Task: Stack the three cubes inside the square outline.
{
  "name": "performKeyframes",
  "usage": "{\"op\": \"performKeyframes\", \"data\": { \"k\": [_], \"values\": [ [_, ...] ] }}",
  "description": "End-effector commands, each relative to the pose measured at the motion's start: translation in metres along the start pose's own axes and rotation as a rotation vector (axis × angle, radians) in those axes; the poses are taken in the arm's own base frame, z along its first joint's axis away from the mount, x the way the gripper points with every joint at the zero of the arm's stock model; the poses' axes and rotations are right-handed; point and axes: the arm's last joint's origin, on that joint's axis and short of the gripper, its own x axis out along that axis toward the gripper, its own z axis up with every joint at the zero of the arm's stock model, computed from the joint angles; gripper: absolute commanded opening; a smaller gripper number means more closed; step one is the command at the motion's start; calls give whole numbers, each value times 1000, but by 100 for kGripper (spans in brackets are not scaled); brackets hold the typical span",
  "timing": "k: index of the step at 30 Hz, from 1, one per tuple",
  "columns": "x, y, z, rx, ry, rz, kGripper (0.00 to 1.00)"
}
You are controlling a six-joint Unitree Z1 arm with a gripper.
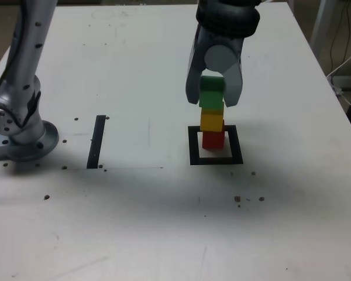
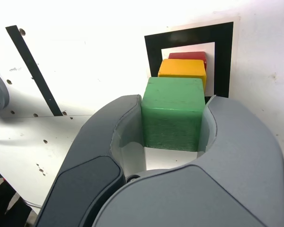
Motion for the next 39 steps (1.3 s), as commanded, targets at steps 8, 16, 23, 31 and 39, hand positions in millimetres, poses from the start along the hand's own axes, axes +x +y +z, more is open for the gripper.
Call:
{"op": "performKeyframes", "data": {
  "k": [8,16,23,31,39],
  "values": [
    [3,0,1,8,32,-8,32],
    [6,0,3,20,32,-10,99],
    [8,0,4,27,33,-17,100],
    [-14,1,-24,11,-13,40,100],
    [-22,1,-74,-38,-11,94,100]
  ]
}}
